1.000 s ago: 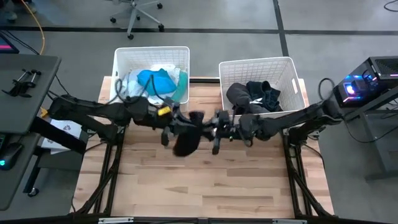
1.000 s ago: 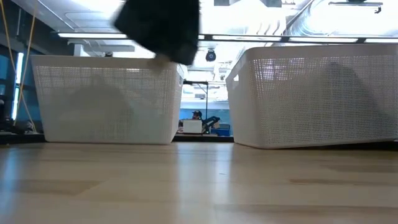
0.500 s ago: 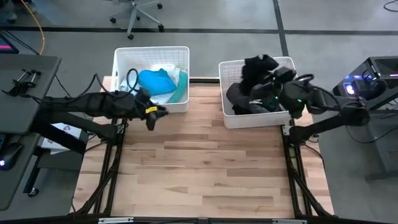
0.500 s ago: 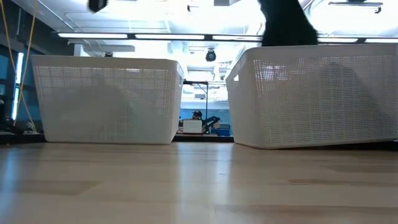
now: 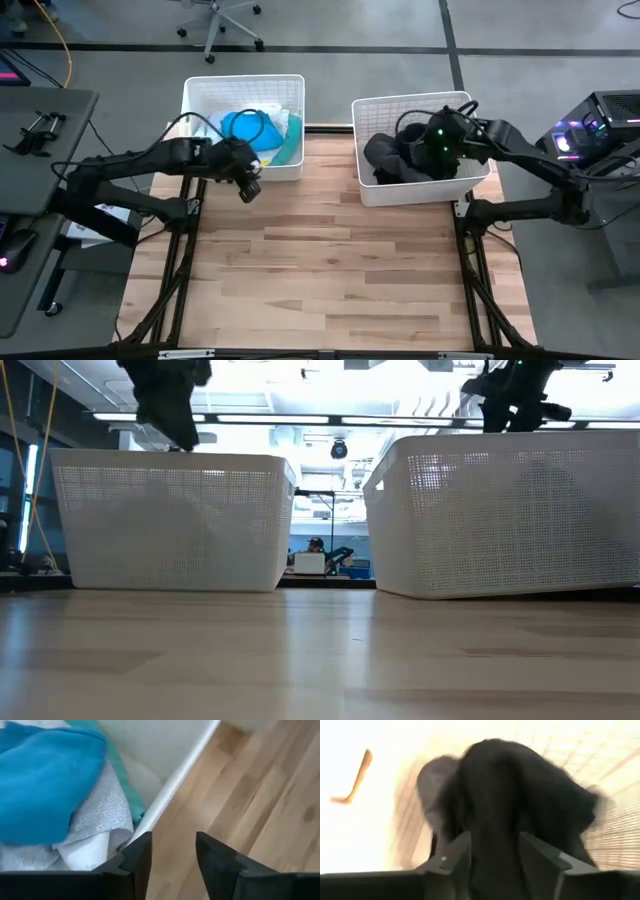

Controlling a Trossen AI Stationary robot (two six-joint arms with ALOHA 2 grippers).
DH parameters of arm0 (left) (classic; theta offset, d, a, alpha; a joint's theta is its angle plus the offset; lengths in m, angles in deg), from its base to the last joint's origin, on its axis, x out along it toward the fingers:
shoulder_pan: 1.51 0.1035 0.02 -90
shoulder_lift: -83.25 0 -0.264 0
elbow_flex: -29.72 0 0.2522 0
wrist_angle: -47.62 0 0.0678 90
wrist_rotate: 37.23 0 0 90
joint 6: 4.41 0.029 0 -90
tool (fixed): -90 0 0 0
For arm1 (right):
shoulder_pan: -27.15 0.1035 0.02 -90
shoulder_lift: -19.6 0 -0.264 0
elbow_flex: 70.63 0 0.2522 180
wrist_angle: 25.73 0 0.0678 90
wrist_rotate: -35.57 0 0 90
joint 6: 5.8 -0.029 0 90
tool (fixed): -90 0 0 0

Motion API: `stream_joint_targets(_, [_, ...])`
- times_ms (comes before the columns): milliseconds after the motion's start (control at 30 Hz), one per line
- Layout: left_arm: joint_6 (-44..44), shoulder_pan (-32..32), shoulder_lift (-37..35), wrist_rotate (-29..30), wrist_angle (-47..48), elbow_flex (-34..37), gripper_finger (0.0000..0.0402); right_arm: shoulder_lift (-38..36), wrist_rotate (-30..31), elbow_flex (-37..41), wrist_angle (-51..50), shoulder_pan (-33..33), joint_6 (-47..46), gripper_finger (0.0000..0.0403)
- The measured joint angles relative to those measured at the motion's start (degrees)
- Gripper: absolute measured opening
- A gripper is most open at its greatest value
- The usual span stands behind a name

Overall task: Sort clothes
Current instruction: Put the black shorts into the right white bin, then move the left white bin to the upper left

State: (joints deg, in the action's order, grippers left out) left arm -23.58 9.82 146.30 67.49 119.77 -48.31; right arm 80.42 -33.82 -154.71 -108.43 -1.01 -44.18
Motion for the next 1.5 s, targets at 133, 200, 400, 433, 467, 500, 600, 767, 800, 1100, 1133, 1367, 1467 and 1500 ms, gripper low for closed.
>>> stream_joint_targets(133, [6.37,1.84,4.11,-1.4,0.16,-0.06,0.0177,-0.66,-7.52,-1.66,-1.45,-2.33,0.81,0.0191])
stream_joint_targets(200, [8.56,2.6,6.36,-1.16,0.03,-0.02,0.0197,-2.47,-7.76,-2.99,-0.43,-0.55,-1.23,0.0199])
stream_joint_targets(400, [10.19,3.22,11.1,4.21,0.9,0.14,0.0228,-7.79,-2.68,-3.58,13.32,12.44,-5.72,0.02])
stream_joint_targets(433, [9.84,2.92,11.22,3.5,0.72,0.15,0.0228,-8.19,-1.67,-3.58,15.09,14.52,-6.23,0.0201])
stream_joint_targets(467, [9.81,2.44,11.18,2.15,0.72,0.11,0.0225,-8.34,-0.77,-3.58,16.48,16.52,-6.52,0.0201])
stream_joint_targets(500, [9.76,1.87,11.1,0.11,1.27,-0.22,0.0221,-8.41,-0.04,-3.58,17.49,18.34,-6.61,0.0201])
stream_joint_targets(600, [9.37,-0.72,11.23,-5.78,4.9,-3.52,0.0203,-7.77,1.86,-3.44,19.05,23.14,-6.9,0.0201])
stream_joint_targets(767, [15.5,-4.58,9.35,-0.88,6.29,-9.47,0.0179,-5.27,6.66,-2.69,19.06,28.81,-9.31,0.0201])
stream_joint_targets(800, [16.97,-4.65,8.94,1.92,5.64,-9.81,0.0177,-4.52,7.47,-2.69,19.13,29.58,-9.38,0.0201])
stream_joint_targets(1100, [24.51,8.14,10.96,4.98,2.88,-9.51,0.0195,1.93,8.88,-2.67,22.05,33.02,-9.57,0.0201])
stream_joint_targets(1133, [25.36,9.48,11.72,3.16,2.82,-9.51,0.0197,2.45,8.75,-2.67,22.73,33.38,-9.6,0.0201])
stream_joint_targets(1367, [28.13,12.43,18.82,-6.1,4.99,-9.51,0.0154,4.02,7.99,-2.62,29.13,37.59,-9.48,0.0201])
stream_joint_targets(1467, [27.86,10.82,20.69,-6.38,7.38,-9.68,0.0089,3.94,8.08,-2.62,33.38,40.87,-8.81,0.0201])
stream_joint_targets(1500, [27.21,9.98,20.99,-6.36,8.29,-9.7,0.0062,3.94,8.07,-2.62,34.87,42.08,-8.0,0.0201])
